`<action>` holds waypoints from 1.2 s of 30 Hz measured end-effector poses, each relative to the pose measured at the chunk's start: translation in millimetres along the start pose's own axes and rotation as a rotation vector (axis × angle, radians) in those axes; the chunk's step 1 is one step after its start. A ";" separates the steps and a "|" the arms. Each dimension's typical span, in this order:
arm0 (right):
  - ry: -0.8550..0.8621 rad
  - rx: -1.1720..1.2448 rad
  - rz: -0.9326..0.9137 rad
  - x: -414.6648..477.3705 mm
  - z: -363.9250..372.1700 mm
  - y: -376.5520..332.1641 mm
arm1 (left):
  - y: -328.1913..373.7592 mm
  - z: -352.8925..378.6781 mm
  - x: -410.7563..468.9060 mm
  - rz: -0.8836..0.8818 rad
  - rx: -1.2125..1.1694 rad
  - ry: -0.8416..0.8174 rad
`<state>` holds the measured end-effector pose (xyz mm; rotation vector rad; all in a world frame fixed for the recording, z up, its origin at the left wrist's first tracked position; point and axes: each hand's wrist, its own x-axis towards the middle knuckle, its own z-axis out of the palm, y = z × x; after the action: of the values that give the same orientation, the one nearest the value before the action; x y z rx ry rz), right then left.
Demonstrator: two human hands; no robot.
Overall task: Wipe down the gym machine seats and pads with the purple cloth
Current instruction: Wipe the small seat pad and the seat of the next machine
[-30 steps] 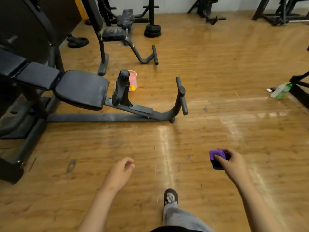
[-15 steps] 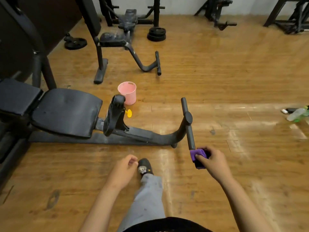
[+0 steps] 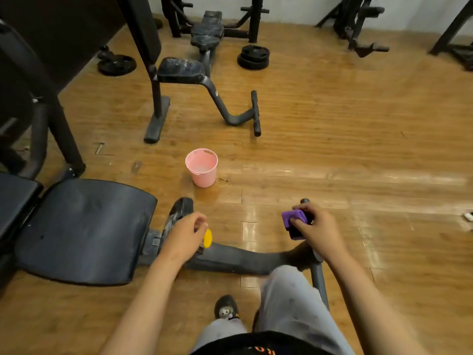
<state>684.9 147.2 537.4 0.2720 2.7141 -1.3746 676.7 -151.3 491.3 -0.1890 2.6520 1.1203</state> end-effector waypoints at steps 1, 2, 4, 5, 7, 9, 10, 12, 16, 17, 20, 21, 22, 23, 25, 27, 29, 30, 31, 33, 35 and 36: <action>-0.026 0.009 -0.017 11.7 6.8 -8.5 | -1.4 -5.0 7.0 -0.007 -0.008 0.016; -0.063 0.017 -0.029 23.7 13.4 -14.9 | -4.3 -8.3 11.8 -0.020 -0.013 0.029; -0.144 0.057 -0.023 46.7 24.5 -26.1 | -13.1 -10.4 16.3 -0.063 -0.028 0.052; -0.178 0.070 -0.020 58.6 29.1 -31.9 | -18.1 -9.4 16.7 -0.089 -0.043 0.064; -0.227 0.075 -0.037 85.4 36.6 -44.7 | -28.4 -3.5 15.8 -0.146 -0.085 0.089; -0.263 0.074 -0.078 115.8 44.9 -57.1 | -35.2 3.4 17.9 -0.207 -0.109 0.120; -0.286 0.064 -0.099 131.9 49.6 -61.2 | -36.9 6.4 21.3 -0.231 -0.116 0.149; -0.354 0.043 -0.128 165.9 61.3 -66.5 | -36.5 11.2 31.9 -0.267 -0.151 0.250; -0.534 -0.044 -0.219 241.4 92.3 -76.5 | -33.4 10.1 72.9 -0.390 -0.214 0.531; -0.589 -0.078 -0.267 262.3 100.9 -80.9 | -32.5 9.2 84.3 -0.429 -0.212 0.592; -0.758 -0.160 -0.410 325.9 119.5 -102.3 | -26.1 18.3 110.5 -0.551 -0.104 0.803; -0.795 -0.180 -0.449 346.0 121.4 -110.2 | -19.6 25.5 116.1 -0.621 -0.090 0.864; -0.813 -0.188 -0.482 363.9 121.7 -117.5 | -11.1 34.1 121.1 -0.692 -0.101 0.917; -0.830 -0.191 -0.504 380.2 121.9 -122.4 | -1.4 43.4 125.8 -0.747 -0.127 0.958; -0.892 -0.173 -0.491 404.9 126.8 -125.4 | 19.2 64.7 134.7 -0.792 -0.128 1.000; -0.983 -0.173 -0.475 419.1 138.4 -123.2 | 40.5 81.4 144.1 -0.826 -0.111 1.050; -1.087 -0.237 -0.515 421.8 156.1 -115.1 | 55.9 87.3 150.3 -0.906 -0.160 1.126; -1.137 -0.258 -0.535 418.9 164.1 -110.9 | 59.9 90.8 151.3 -0.942 -0.179 1.128; -1.182 -0.271 -0.556 413.5 171.8 -107.2 | 61.5 95.0 151.0 -0.967 -0.187 1.119; -1.259 -0.291 -0.599 399.5 186.8 -99.5 | 59.1 100.3 147.4 -0.992 -0.177 1.108; -1.340 -0.280 -0.600 381.9 202.2 -91.2 | 52.7 102.6 143.9 -1.022 -0.139 1.094; -1.379 -0.277 -0.596 371.3 209.8 -87.7 | 48.7 102.9 143.1 -1.028 -0.118 1.090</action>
<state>303.0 -28.6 424.1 -1.1284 1.6976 -0.6860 547.7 -46.4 415.2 -2.3922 2.4195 0.8502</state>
